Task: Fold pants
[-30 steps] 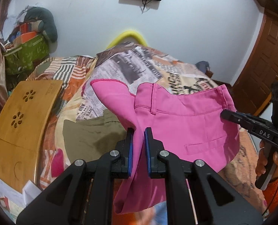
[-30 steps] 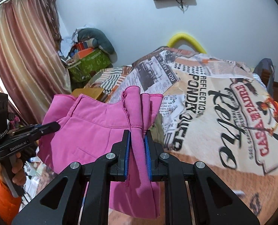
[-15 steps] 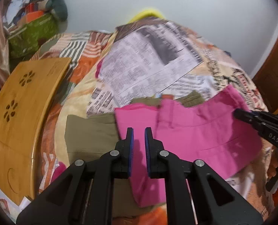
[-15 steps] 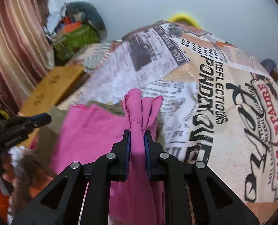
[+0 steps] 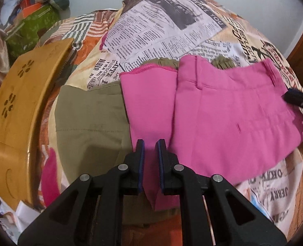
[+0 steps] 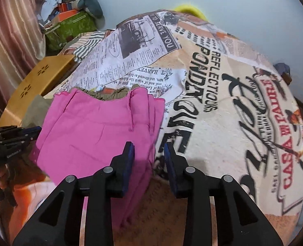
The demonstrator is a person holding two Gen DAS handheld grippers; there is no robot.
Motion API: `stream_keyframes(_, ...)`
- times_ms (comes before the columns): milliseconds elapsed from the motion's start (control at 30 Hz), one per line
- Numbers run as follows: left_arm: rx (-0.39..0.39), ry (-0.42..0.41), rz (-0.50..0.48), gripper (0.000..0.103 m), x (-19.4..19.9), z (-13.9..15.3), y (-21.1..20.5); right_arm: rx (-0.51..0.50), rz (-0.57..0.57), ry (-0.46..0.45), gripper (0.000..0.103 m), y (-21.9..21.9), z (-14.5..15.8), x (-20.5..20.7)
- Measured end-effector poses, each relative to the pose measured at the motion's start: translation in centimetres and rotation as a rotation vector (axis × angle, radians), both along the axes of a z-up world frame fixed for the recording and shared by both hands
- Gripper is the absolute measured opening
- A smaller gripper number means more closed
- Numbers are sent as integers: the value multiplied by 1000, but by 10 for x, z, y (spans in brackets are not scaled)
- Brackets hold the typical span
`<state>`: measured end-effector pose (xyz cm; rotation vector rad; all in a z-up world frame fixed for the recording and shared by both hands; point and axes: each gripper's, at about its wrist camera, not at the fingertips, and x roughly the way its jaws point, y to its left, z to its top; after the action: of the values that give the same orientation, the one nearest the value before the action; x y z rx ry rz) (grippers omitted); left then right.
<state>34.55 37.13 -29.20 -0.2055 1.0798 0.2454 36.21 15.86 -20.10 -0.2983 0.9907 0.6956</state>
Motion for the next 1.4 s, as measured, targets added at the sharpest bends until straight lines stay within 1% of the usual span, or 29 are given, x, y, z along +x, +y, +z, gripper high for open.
stream_keyframes(67,10,-11,-11,11,-6,13,-7,-13,-1,-24,28,-3,11,-6)
stream_keyframes(167,40,-53,-30,11,-17,43,-20,7,9,-64,28,-12,36,-18)
stream_keyframes(300,93,-135,-58,11,-38,96,-45,79,15,-107,28,-27,79,-41)
stream_keyframes(367,139,-186,-72,11,-55,129,-63,122,18,-133,28,-37,103,-54)
stream_keyframes(400,151,-203,-78,11,-60,140,-68,152,19,-153,28,-44,120,-64)
stream_keyframes(500,199,-291,-94,11,-89,189,-95,217,24,-198,28,-60,154,-87)
stream_keyframes(567,205,-348,-97,11,-109,214,-110,261,30,-246,28,-73,181,-109)
stream_keyframes(633,195,-418,-98,12,-135,244,-124,301,36,-282,28,-84,201,-127)
stream_keyframes(733,216,-506,-94,12,-170,277,-145,374,48,-324,28,-105,227,-159)
stream_keyframes(833,246,-590,-90,12,-205,302,-165,448,58,-361,28,-126,248,-190)
stream_keyframes(1000,236,-689,-73,12,-257,324,-189,547,77,-432,28,-153,268,-239)
stream_keyframes(1100,241,-733,-68,13,-282,330,-203,597,89,-459,28,-163,272,-262)
stream_keyframes(1200,236,-770,-70,13,-305,332,-215,622,111,-487,28,-167,272,-284)
stream_keyframes(1267,234,-790,-59,16,-318,331,-221,624,120,-505,28,-167,270,-294)
stream_keyframes(1333,224,-803,-54,24,-327,329,-226,623,128,-523,29,-165,266,-302)
stream_keyframes(1367,223,-809,-51,27,-330,328,-227,624,131,-529,32,-165,264,-306)
stream_keyframes(1400,225,-816,-47,35,-334,328,-229,624,129,-532,41,-164,263,-307)
